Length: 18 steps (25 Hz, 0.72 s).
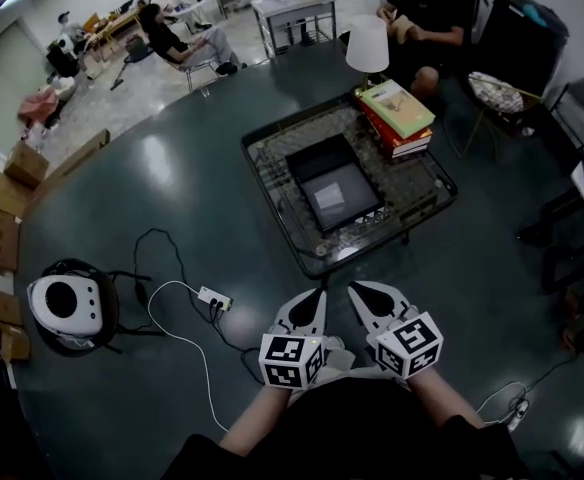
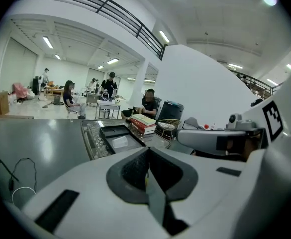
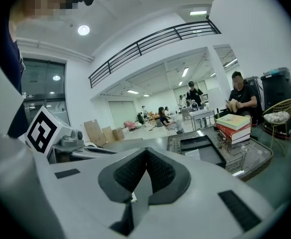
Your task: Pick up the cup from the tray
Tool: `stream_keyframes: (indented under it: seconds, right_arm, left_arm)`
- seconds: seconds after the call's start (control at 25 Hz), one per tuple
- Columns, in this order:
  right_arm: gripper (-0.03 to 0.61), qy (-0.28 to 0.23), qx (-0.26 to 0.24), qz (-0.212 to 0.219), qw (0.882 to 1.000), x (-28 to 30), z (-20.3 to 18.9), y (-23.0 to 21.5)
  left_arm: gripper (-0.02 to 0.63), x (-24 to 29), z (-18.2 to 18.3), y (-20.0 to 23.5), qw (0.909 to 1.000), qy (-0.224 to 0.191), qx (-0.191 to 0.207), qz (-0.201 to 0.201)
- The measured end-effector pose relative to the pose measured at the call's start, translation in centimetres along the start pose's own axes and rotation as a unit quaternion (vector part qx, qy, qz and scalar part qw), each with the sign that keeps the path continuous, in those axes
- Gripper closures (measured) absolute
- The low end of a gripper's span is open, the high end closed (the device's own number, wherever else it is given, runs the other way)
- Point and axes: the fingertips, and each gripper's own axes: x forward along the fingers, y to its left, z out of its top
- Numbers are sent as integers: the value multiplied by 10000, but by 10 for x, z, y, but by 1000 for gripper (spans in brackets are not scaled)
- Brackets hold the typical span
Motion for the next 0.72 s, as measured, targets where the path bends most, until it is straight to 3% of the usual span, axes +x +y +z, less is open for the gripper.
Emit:
stream_keyframes:
  seconds: [0.48, 0.72]
  right_arm:
    - [566, 289, 115, -233, 9992, 43, 7, -38]
    - [566, 490, 131, -99, 9987, 68, 8, -67]
  left_arm:
    - [601, 55, 12, 38, 9996, 258, 3, -140]
    - [601, 92, 17, 57, 9995, 319, -60, -21]
